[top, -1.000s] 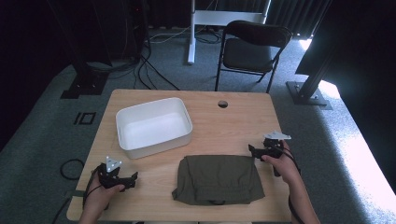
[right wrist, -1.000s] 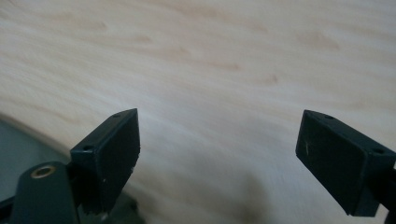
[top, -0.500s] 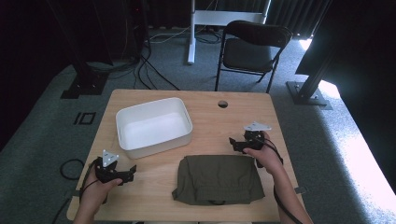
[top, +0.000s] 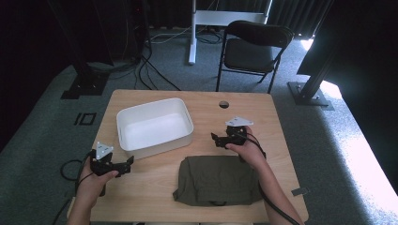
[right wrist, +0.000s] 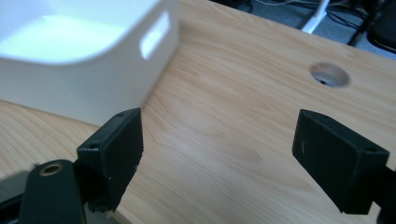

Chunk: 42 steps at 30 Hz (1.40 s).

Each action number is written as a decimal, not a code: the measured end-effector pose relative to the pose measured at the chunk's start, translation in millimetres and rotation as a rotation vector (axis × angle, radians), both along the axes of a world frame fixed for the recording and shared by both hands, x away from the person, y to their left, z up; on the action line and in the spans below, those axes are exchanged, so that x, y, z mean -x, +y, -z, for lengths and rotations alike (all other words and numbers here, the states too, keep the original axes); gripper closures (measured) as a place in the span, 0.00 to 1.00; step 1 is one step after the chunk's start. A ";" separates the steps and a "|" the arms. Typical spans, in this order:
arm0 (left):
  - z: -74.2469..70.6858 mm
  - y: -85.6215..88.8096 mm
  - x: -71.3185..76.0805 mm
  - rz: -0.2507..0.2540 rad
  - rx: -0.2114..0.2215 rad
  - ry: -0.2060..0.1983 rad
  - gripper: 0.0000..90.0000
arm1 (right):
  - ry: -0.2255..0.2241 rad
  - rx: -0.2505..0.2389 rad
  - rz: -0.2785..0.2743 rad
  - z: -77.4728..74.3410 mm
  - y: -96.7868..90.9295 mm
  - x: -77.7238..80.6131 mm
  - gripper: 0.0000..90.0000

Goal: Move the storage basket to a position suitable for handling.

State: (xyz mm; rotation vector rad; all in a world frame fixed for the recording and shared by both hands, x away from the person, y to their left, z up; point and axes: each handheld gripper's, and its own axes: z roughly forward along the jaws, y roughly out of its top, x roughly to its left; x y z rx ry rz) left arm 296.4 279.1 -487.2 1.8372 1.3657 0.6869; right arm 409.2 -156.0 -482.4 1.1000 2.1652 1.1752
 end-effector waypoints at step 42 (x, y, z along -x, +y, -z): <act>3.4 5.6 -72.4 -0.218 0.060 -0.010 0.78 | 0.001 0.015 0.030 1.6 104.1 -52.0 0.70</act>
